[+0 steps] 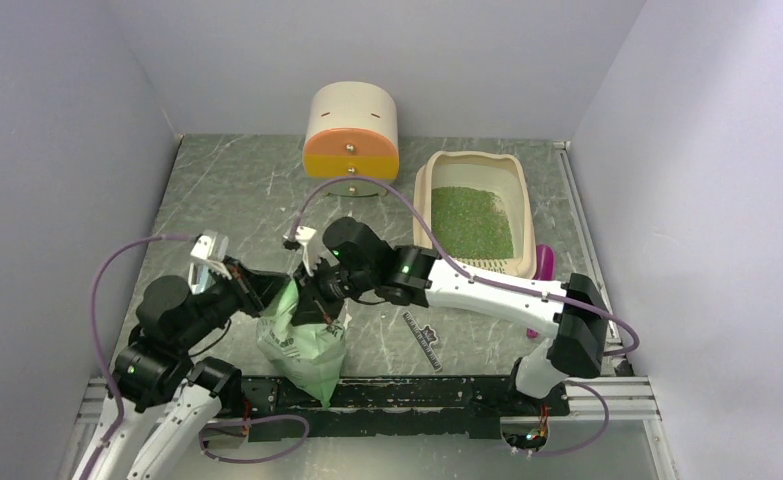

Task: Fill the litter box with clean litter
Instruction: Close the cat litter bag at the center of the board.

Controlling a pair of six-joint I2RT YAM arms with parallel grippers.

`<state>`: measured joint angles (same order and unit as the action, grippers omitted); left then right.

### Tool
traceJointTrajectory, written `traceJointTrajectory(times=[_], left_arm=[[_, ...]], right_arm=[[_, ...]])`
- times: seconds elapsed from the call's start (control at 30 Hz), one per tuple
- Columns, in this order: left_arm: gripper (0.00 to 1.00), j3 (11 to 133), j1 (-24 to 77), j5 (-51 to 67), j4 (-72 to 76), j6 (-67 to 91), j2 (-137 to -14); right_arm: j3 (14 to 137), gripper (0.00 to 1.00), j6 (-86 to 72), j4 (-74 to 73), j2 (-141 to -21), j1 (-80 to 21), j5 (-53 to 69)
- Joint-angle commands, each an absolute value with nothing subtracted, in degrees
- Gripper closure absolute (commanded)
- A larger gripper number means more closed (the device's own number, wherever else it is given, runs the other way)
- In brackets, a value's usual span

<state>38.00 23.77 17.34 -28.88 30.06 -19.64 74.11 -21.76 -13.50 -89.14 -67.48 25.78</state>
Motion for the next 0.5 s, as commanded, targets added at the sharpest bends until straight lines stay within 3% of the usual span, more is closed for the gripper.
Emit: traceJointTrajectory(times=[0.0, 0.2, 0.3, 0.37, 0.47], left_arm=[[0.95, 35.84, 23.82, 14.97, -31.72, 38.54, -13.91], [0.95, 37.31, 23.82, 12.17, -35.47, 38.49, -12.34], [0.95, 36.82, 23.82, 13.21, -35.55, 38.54, -12.5], [0.95, 36.11, 23.82, 13.7, -35.42, 40.0, -11.85], [0.95, 34.46, 23.82, 14.21, -35.45, 43.6, -9.72]], right_arm=[[87.36, 1.0, -13.33, -15.68, -91.21, -67.77, 29.82], [100.05, 1.0, -9.91, -25.22, -98.88, -67.41, 29.37], [94.2, 1.0, -13.91, -22.7, -95.88, -67.47, 26.27], [84.98, 0.9, -17.92, -18.69, -91.92, -67.46, 23.72], [74.66, 0.64, -22.61, -13.95, -86.38, -67.41, 21.5]])
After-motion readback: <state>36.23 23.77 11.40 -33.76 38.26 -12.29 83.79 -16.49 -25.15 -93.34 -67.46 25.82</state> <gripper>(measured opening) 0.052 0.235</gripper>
